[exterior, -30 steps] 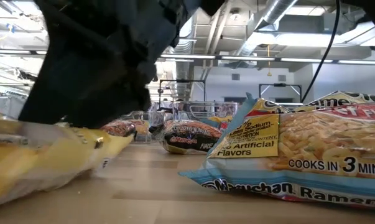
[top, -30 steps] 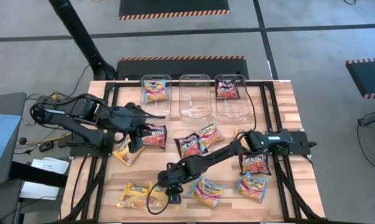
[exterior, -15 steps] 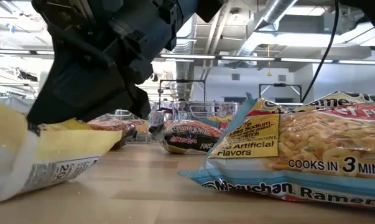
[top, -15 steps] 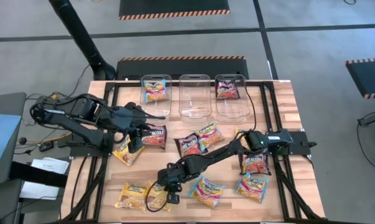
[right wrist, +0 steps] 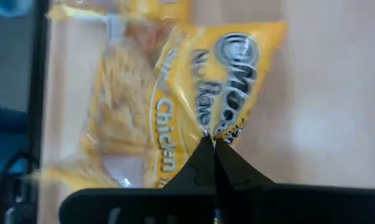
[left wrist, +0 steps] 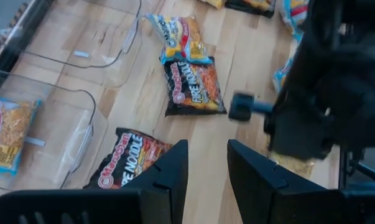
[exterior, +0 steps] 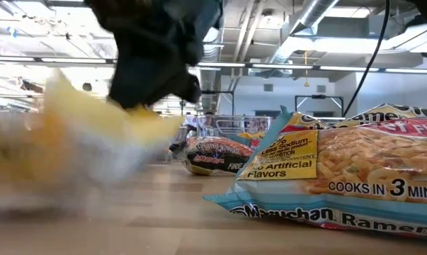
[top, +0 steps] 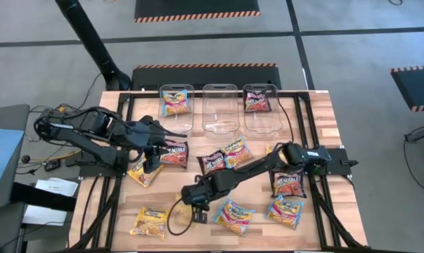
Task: Sort Maruchan noodles
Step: Put the yellow noodle pack into the middle transparent bin
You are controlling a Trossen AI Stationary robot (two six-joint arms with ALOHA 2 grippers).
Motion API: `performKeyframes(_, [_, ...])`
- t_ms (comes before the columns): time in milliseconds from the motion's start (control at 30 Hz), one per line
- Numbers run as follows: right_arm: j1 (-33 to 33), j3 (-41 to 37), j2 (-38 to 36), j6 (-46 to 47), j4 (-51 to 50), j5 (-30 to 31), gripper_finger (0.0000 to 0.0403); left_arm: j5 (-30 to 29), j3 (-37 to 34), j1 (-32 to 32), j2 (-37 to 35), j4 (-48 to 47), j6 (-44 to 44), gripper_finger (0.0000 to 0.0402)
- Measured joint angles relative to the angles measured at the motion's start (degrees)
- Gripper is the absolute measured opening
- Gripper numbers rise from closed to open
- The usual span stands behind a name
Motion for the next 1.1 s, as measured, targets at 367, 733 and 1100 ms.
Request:
performKeyframes(367, [-0.7, 0.2, -9.9, -1.1, -13.6, 11.8, 0.0003, 0.0, 0.0, 0.0, 0.0, -0.7, 0.0, 0.0098])
performKeyframes(733, [-7.1, 0.2, -17.6, -9.1, -30.2, 20.7, 0.0003, -0.3, 0.0, 0.0, 0.0, -0.4, 0.0, 0.0098])
performKeyframes(1100, [-17.1, 0.1, -22.3, -26.3, -34.5, 26.4, 0.0003, -0.4, 0.0, 2.5, 0.0, -0.3, -0.3, 0.0098])
